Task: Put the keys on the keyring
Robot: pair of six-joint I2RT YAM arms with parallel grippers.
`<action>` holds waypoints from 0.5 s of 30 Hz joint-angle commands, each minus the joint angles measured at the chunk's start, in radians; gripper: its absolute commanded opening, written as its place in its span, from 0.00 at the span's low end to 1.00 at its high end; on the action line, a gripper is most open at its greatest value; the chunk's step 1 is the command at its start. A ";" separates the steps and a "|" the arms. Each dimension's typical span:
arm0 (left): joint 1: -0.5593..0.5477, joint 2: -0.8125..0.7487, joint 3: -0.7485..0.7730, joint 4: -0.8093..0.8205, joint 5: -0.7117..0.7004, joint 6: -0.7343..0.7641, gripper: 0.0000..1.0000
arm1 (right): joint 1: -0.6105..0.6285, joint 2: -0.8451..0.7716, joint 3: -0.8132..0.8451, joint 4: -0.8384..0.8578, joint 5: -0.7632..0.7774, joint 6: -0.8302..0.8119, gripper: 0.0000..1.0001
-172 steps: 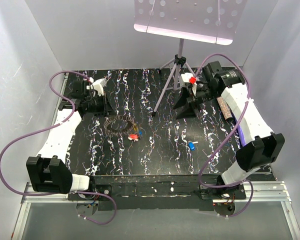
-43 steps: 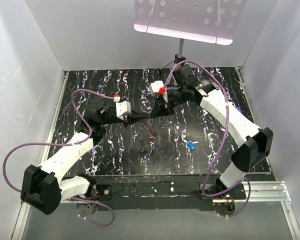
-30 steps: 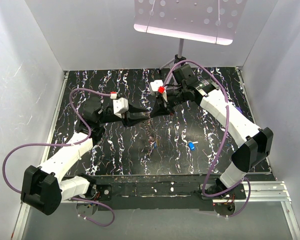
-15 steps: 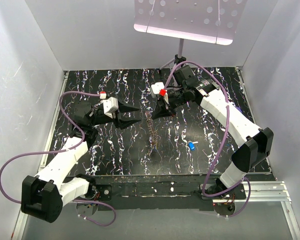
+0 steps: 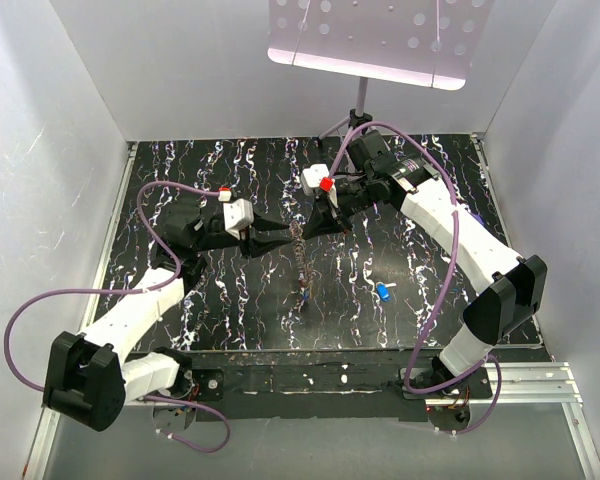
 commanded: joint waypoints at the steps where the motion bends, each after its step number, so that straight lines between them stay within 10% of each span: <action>1: -0.026 0.010 0.014 -0.021 -0.021 0.046 0.33 | 0.003 -0.030 0.017 0.022 -0.052 0.015 0.01; 15: -0.039 0.018 0.008 0.042 0.014 -0.003 0.33 | 0.005 -0.033 0.011 0.028 -0.052 0.031 0.01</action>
